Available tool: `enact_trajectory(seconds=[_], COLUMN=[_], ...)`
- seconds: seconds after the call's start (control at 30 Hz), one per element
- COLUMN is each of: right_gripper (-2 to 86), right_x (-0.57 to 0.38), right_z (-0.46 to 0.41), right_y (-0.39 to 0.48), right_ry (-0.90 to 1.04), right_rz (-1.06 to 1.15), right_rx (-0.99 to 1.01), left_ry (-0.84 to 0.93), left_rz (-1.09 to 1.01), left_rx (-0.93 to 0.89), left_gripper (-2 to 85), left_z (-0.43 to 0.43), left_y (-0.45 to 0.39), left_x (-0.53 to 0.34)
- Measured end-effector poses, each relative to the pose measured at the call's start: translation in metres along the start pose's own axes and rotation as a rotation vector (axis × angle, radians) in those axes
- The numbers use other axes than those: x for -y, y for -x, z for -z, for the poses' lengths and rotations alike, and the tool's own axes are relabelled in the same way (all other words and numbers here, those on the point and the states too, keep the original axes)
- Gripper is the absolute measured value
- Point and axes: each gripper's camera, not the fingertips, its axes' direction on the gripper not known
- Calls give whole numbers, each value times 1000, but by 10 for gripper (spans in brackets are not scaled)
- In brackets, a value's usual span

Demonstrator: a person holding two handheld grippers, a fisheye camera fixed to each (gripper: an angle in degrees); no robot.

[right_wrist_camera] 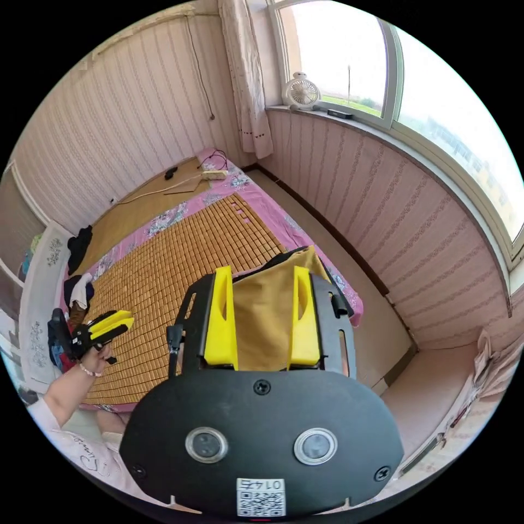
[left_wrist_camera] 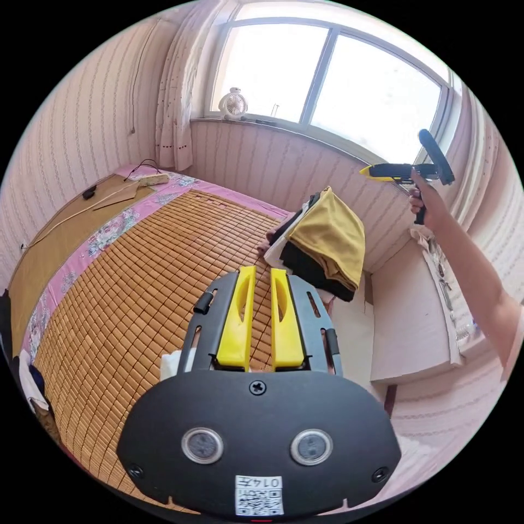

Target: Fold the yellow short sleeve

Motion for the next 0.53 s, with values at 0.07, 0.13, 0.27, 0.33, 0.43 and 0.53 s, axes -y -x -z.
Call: enact_trajectory(seconds=[0.07, 0.13, 0.27, 0.33, 0.43, 0.53], right_gripper=[114, 96, 2, -4, -8, -9], right_x=[-69, -122, -222, -247, -270, -274], right_z=[-10, -23, -55, -68, -82, -81], right_y=[32, 62, 145, 183, 248, 318], right_ry=[-48, -37, 74, 156, 235, 153], right_rz=[60, 120, 300, 369, 502, 583], right_rx=[-65, -96, -52, 14, 252, 320], left_ry=[-11, -10, 33, -2, -78, -91], left_rz=[-86, -121, 53, 186, 340, 542], left_rx=[115, 192, 350, 425, 537, 671], left_gripper=[52, 47, 43, 42, 35, 1], left_z=[40, 74, 150, 182, 227, 263], left_y=[-1, -6, -9, -6, -4, 4], left_x=[-69, -126, -243, -284, -338, -384])
